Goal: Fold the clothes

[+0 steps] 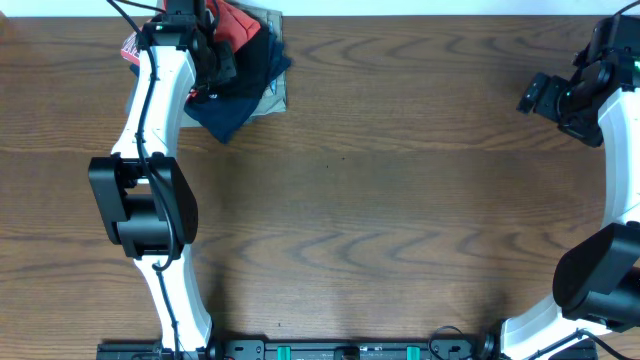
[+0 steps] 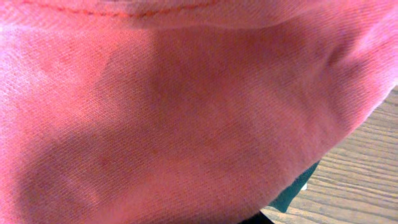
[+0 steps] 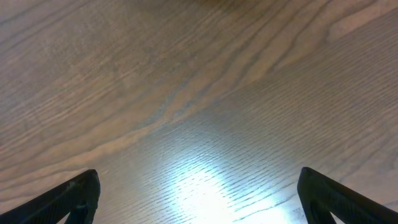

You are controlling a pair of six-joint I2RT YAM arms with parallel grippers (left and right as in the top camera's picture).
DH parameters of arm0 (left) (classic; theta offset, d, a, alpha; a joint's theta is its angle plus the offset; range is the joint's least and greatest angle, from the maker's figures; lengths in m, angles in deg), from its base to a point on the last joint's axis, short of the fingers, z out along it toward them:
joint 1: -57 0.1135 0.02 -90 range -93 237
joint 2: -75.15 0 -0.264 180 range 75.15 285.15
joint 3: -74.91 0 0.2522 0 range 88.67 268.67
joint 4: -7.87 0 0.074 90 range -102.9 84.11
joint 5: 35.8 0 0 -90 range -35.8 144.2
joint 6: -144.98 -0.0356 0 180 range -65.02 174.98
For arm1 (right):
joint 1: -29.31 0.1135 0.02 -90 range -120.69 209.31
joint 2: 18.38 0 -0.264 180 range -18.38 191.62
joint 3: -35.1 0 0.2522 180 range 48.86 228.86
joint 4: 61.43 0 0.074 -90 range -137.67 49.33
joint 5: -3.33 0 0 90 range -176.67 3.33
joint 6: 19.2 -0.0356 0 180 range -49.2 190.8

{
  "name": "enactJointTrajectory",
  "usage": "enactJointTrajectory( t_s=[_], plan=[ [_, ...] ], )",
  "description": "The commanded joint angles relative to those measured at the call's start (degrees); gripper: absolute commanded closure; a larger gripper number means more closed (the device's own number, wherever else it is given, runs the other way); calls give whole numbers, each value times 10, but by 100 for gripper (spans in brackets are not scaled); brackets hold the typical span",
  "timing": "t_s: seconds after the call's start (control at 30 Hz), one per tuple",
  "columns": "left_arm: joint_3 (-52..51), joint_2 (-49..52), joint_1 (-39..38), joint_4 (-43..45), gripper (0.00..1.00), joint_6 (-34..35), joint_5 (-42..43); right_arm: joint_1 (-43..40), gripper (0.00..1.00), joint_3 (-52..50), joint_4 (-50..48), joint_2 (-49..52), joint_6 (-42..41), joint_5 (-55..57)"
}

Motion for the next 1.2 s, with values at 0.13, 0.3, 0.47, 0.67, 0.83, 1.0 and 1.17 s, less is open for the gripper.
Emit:
enactJointTrajectory(
  t_s=[0.13, 0.3, 0.47, 0.67, 0.83, 1.0, 1.17],
  plan=[
    [7, -5, -16, -17, 81, -28, 37, -1, 1, 2, 1, 1, 3, 5],
    [7, -6, -39, -9, 81, -61, 37, -1, 1, 2, 1, 1, 3, 5],
    [7, -6, -48, 1, 81, -80, 24, -1, 1, 2, 1, 1, 3, 5],
    [7, -6, -48, -12, 81, -89, 24, -1, 1, 2, 1, 1, 3, 5],
    [7, -11, -59, -38, 91, -152, 23, -1, 1, 2, 1, 1, 3, 5],
    [7, -31, -63, -36, 90, -103, -30, -1, 1, 2, 1, 1, 3, 5],
    [7, -43, -59, -43, 74, -44, -30, 0, 1, 2, 1, 1, 3, 5]
  ],
)
